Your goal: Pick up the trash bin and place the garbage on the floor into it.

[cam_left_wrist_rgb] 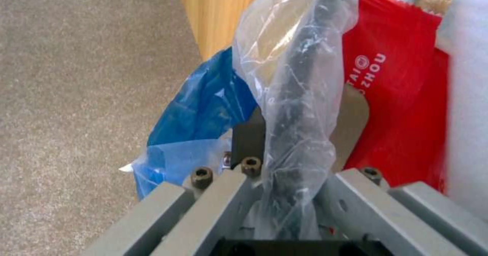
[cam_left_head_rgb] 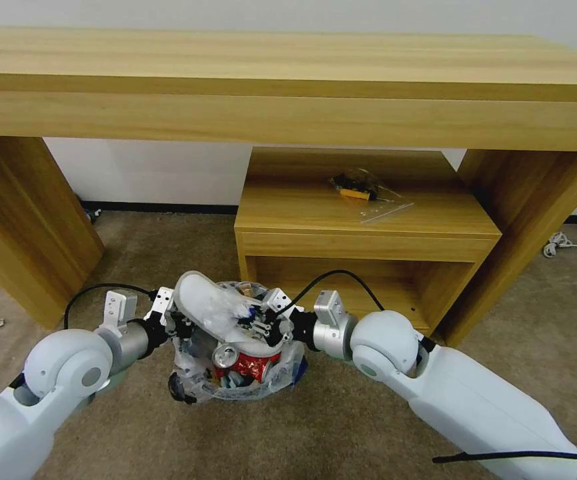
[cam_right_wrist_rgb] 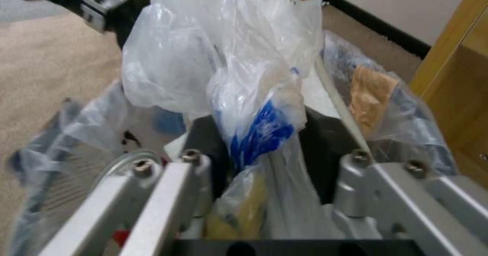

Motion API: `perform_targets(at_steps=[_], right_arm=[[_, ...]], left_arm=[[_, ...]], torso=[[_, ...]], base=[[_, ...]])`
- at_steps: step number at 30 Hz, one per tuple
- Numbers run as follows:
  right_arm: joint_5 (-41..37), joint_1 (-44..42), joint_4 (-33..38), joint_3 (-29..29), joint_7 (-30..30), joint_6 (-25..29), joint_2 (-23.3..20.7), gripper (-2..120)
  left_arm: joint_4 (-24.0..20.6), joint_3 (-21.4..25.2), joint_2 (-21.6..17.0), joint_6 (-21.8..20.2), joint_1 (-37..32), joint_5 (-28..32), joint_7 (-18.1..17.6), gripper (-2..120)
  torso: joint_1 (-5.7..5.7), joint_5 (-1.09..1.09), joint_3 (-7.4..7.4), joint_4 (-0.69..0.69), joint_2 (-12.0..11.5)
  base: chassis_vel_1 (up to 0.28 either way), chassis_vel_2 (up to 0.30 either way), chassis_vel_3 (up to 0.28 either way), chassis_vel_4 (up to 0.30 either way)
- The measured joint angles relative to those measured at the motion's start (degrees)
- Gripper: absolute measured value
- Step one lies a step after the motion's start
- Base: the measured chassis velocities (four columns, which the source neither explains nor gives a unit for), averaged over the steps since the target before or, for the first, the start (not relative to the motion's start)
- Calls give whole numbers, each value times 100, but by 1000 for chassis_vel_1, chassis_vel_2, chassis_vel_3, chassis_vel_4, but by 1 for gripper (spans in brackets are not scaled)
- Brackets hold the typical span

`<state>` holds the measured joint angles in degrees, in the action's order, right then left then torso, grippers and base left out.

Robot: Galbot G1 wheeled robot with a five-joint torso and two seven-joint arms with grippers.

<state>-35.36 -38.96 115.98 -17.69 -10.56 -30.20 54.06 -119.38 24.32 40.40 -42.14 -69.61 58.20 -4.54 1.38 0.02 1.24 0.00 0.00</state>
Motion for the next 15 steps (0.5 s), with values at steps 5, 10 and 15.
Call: perform_targets(at_steps=[5,10,15], right_arm=[[-38,-101,154,137,46,10,-57,52],[-111,-213,361,365,73,24,-128,73],[-165,-346,497,515,153,45,-179,93]], left_arm=[[48,0,2,0,7,-9,0,0],[81,6,1,0,2,-16,0,0],[107,23,10,0,-2,-4,1,0]], torso=[[0,0,0,0,0],[0,0,0,0,0],[0,0,0,0,0]], base=[[0,0,0,0],[0,0,0,0],[0,0,0,0]])
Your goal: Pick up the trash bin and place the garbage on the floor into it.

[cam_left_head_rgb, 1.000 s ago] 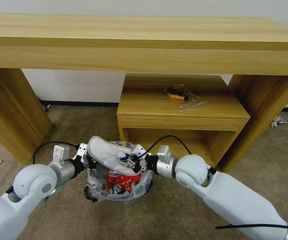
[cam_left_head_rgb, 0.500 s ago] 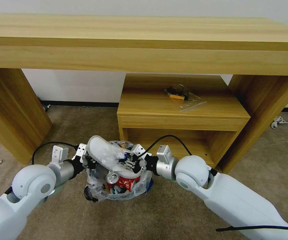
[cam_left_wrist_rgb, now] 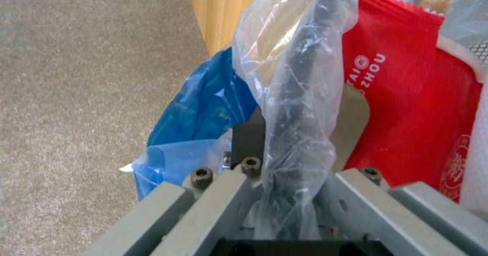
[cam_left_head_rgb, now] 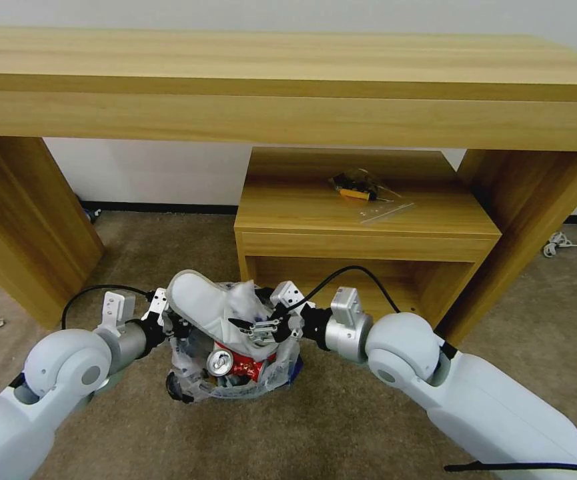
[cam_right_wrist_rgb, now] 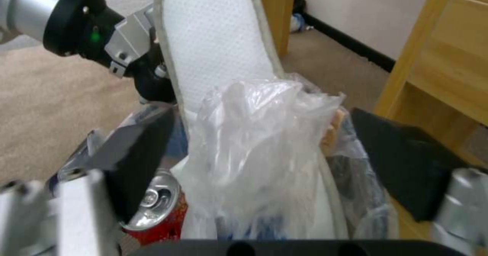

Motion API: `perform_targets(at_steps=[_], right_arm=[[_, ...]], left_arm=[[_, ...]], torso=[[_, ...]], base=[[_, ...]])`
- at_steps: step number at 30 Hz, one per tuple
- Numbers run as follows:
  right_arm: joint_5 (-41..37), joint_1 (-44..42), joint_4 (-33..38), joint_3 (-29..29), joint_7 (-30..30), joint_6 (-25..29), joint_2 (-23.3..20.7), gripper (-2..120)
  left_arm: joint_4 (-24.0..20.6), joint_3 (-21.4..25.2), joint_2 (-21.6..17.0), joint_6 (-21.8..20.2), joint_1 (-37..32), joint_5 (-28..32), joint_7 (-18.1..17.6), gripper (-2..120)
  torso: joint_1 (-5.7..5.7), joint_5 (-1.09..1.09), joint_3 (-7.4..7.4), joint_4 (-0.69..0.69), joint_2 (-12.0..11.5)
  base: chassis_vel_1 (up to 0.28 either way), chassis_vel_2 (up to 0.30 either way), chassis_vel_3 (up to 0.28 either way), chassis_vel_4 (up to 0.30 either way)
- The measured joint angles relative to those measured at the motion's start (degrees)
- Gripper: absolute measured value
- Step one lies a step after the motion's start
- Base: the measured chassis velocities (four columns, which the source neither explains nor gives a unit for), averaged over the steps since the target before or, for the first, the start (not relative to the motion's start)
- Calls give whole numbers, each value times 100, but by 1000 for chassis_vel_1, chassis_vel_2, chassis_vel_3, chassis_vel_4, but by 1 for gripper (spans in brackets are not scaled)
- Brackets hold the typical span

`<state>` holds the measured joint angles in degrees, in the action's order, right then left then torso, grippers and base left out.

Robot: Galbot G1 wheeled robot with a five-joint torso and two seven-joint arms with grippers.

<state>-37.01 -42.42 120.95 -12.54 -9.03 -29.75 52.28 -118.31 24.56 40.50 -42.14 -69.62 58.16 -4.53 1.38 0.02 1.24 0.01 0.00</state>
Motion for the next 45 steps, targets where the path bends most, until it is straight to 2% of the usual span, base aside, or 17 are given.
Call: perform_targets(at_steps=[4,11,18,21,29,36,37,39,43,45], right_arm=[[-22,-96,58,91,43,19,-28,100],[-35,-353,222,359,122,87,-81,100],[53,-882,434,918,214,314,-168,100],[66,-1151,533,1246,516,481,-198,100],[115,-1496,500,1614,1126,725,-74,100],[877,-2589,244,2603,1183,1330,172,100],[877,-2589,244,2603,1183,1330,172,100],[1074,-3182,213,3092,1206,1572,291,100],[1271,-3515,189,3412,1247,1798,413,100],[1518,-3796,173,3690,1293,2022,613,100]], left_arm=[[25,22,18,0,-12,16,5,0],[88,94,43,0,-18,66,9,0],[213,183,15,0,-43,76,23,0],[272,270,0,0,-85,76,41,0],[521,467,47,0,-154,35,49,0],[706,719,151,0,-248,-99,111,0],[706,719,151,0,-248,-99,111,0],[815,820,207,0,-300,-173,154,0],[911,848,230,0,-311,-197,178,0],[1019,888,286,0,-290,-204,181,0]], torso=[[0,0,0,0,0],[0,0,0,0,0],[0,0,0,0,0],[0,0,0,0,0],[0,0,0,-1,0],[0,-1,0,1,0],[0,-1,0,1,0],[0,-1,0,1,0],[0,0,0,0,0],[0,1,0,0,0]], base=[[0,0,0,0],[0,0,0,0],[0,0,0,0],[0,0,0,0],[0,0,0,0],[0,0,0,0],[0,0,0,0],[0,0,0,0],[0,0,0,0],[0,0,0,0]])
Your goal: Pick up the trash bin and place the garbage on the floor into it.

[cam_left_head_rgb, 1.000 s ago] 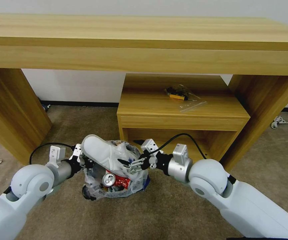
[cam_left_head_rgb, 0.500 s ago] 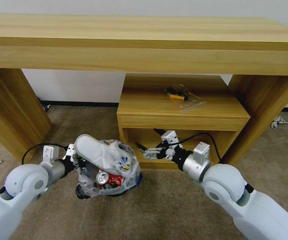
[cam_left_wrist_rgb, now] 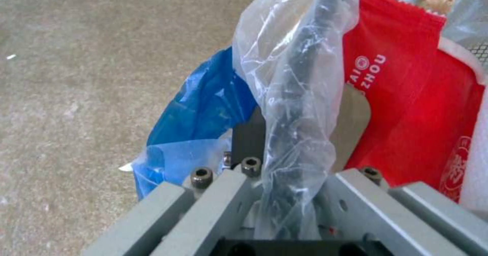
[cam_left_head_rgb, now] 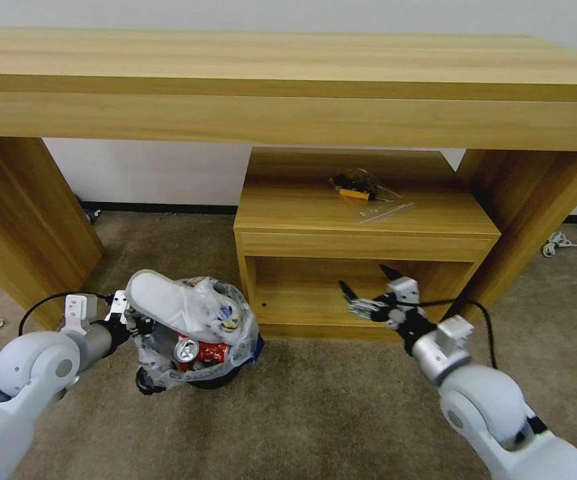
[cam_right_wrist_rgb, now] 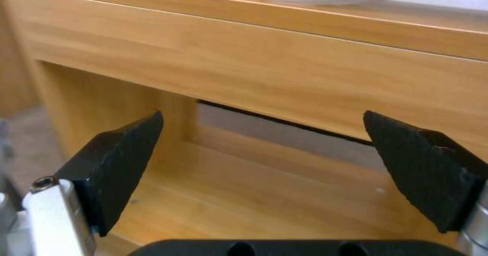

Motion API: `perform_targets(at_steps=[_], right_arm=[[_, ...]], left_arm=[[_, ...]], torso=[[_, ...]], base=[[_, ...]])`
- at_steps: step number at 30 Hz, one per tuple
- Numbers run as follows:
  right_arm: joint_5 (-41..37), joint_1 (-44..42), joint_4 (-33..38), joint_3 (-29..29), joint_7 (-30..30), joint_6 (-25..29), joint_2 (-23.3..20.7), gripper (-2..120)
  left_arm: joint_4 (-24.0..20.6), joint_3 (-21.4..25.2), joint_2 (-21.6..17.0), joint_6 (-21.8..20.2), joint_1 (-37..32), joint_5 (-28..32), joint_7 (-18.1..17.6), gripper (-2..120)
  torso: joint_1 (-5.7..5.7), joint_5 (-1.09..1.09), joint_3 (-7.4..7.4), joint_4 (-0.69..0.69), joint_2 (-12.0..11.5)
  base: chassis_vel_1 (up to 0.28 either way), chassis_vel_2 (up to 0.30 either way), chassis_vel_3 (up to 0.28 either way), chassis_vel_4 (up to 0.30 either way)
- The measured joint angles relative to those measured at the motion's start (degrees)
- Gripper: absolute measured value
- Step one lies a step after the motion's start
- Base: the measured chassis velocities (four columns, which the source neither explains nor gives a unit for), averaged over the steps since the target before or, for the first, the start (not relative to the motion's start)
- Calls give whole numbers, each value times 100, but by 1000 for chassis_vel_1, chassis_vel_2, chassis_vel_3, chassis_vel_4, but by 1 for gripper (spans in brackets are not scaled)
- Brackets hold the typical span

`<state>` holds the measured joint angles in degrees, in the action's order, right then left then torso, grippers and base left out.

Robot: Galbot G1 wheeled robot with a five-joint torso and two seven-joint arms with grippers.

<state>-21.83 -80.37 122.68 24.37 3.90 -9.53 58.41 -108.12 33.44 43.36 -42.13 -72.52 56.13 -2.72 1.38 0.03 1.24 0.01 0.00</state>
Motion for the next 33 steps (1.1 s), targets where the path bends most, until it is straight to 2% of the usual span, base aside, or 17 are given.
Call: perform_targets(at_steps=[3,4,6,8,12,23,33], right_arm=[[146,-223,22,195,19,109,214,100],[263,-394,55,343,20,182,435,100],[298,-434,61,375,20,201,494,100],[429,-626,97,506,20,291,785,100],[459,-780,173,605,26,323,973,100],[271,-905,345,895,158,301,1099,100],[265,-990,440,889,189,283,1230,100]], left_arm=[[95,77,64,0,4,-6,1,0],[168,165,129,0,-5,-23,0,0],[184,195,148,0,-10,-22,-5,0],[251,379,241,0,-59,4,-44,0],[332,537,274,0,-150,6,-69,0],[595,549,322,0,-268,-31,-69,0],[808,449,351,1,-267,-46,-81,0]], torso=[[0,-1,0,1,0],[0,1,0,1,0],[0,1,0,1,0],[0,0,0,0,0],[0,0,0,0,0],[0,0,0,0,0],[0,-1,0,0,0]], base=[[0,0,0,0],[0,0,0,0],[0,0,0,0],[0,0,0,0],[0,0,0,0],[0,0,0,0],[0,0,0,0]])
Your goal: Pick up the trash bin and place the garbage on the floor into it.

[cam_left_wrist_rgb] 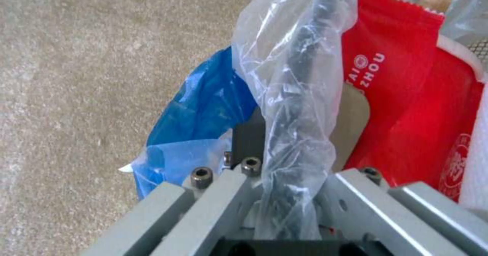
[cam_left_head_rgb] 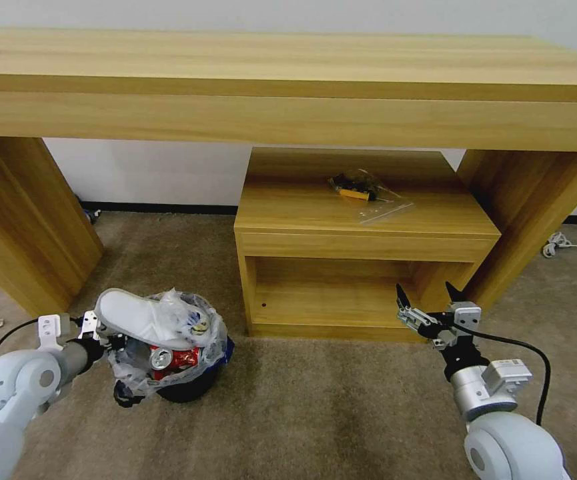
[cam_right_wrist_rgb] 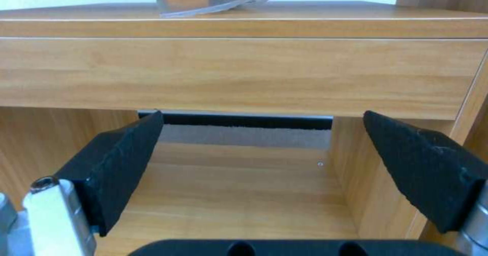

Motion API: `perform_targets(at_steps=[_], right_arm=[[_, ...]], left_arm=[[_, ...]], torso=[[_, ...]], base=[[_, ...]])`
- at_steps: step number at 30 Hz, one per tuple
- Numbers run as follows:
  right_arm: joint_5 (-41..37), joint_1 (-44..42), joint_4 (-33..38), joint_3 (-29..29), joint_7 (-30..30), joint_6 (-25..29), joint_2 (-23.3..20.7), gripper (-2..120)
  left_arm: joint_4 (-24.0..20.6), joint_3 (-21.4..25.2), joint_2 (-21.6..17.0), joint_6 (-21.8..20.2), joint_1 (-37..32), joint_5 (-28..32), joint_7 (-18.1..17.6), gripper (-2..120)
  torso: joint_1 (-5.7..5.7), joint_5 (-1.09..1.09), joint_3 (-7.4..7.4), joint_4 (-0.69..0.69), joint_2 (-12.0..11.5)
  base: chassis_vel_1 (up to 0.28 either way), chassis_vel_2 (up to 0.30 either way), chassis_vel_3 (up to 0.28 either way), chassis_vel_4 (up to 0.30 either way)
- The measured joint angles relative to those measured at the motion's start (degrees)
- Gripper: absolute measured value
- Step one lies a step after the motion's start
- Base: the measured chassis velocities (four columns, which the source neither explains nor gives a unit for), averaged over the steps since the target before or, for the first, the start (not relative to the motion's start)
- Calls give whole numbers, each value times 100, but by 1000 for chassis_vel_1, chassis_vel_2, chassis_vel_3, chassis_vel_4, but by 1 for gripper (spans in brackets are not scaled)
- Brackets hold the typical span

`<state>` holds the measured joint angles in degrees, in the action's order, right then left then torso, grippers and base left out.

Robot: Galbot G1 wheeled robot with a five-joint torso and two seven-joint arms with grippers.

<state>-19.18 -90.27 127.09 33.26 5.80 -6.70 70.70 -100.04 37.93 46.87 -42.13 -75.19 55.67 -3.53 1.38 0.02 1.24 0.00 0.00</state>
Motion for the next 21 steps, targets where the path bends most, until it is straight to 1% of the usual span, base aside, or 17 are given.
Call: perform_targets(at_steps=[11,21], right_arm=[[-63,-36,93,18,10,-8,19,100],[-111,-35,143,-25,35,-19,16,100]], left_arm=[[155,-85,140,4,11,151,-49,0],[166,-69,172,15,-30,140,-52,0]], torso=[[0,-2,0,0,0],[0,-2,0,0,1]], base=[[0,0,0,0],[0,0,0,0]])
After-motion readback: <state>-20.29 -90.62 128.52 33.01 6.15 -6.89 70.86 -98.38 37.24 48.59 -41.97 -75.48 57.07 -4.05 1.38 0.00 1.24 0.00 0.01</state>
